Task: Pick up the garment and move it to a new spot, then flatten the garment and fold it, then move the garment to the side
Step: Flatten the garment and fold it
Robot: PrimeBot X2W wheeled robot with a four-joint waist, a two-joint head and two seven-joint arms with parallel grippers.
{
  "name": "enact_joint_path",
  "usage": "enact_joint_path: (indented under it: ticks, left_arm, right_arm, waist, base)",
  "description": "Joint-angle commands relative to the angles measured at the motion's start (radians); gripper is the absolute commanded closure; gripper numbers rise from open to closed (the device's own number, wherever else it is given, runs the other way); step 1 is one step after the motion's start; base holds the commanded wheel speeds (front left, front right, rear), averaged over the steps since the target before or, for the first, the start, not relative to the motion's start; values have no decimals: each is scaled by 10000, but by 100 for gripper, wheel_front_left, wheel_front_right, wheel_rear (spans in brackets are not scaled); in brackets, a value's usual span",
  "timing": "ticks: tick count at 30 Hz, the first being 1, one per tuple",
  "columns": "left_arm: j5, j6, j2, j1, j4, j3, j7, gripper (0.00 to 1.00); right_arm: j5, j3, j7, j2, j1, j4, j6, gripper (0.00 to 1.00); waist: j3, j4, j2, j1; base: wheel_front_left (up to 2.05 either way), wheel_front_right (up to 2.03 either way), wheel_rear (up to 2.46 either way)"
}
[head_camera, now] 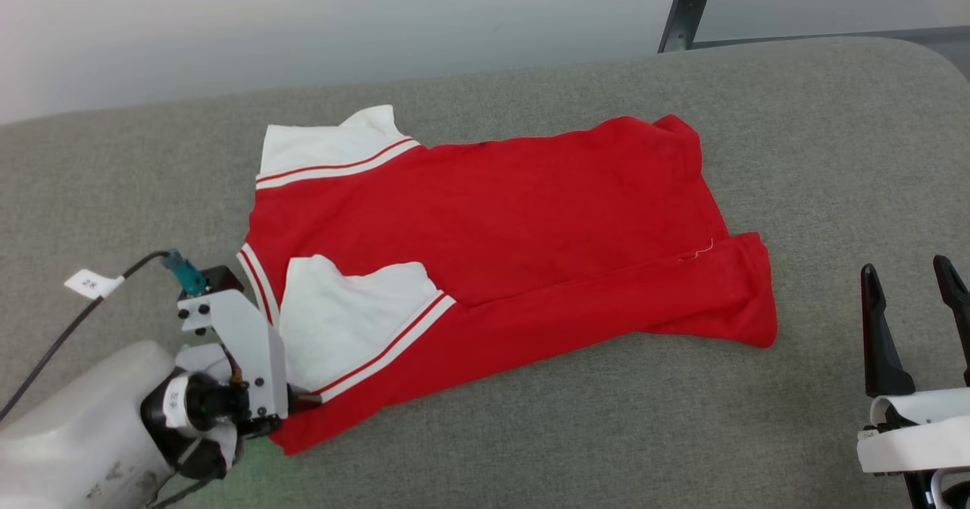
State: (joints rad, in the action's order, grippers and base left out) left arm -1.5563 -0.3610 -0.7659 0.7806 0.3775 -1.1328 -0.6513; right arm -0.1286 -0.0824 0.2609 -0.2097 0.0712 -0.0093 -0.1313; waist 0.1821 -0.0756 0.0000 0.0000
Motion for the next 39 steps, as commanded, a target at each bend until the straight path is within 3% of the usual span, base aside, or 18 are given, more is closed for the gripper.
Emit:
enact_joint_path:
  ticks: [1,4,5,7,8,17,27,30,39]
  left_arm:
    - [-2,-155,45,-332,374,-311,-203,0]
    - [120,-132,210,-474,790,-609,-509,0]
    - [50,-101,296,-505,902,-615,-576,4]
    - [-23,-1,424,-542,1136,-624,-638,97]
    - [-59,27,470,-555,1261,-600,-646,100]
    - [27,99,355,-414,1692,-305,-187,100]
    - [272,532,928,-200,1936,-236,363,100]
    - [416,770,1191,-22,2014,-256,482,100]
    - [801,1375,2171,805,2386,-300,736,100]
  right_arm:
    - [-129,12,-28,3,82,33,11,0]
    - [-180,48,-117,-29,178,39,11,0]
    - [-203,62,-161,-49,187,46,11,0]
    - [-273,92,-300,-82,181,70,11,0]
    - [-300,120,-399,-106,170,99,11,0]
    - [-1311,799,-1849,-705,117,133,11,0]
    - [-2736,930,-6016,-1263,985,428,11,0]
    - [-2750,879,-7400,-1490,1351,658,11,0]
    - [-2312,350,-11099,-1250,2437,1737,10,0]
  waist:
    - [26,22,0,0]
    - [70,81,0,0]
    - [89,108,0,0]
    - [118,164,0,0]
    - [129,187,0,0]
    - [204,515,0,0]
    - [210,1094,0,0]
    - [229,1283,0,0]
    - [493,1895,0,0]
  base:
    - [0,0,0]
    - [0,0,0]
    - [0,0,0]
    - [0,0,0]
    - [0,0,0]
    - [0,0,0]
    - [0,0,0]
    - [0,0,0]
    - [0,0,0]
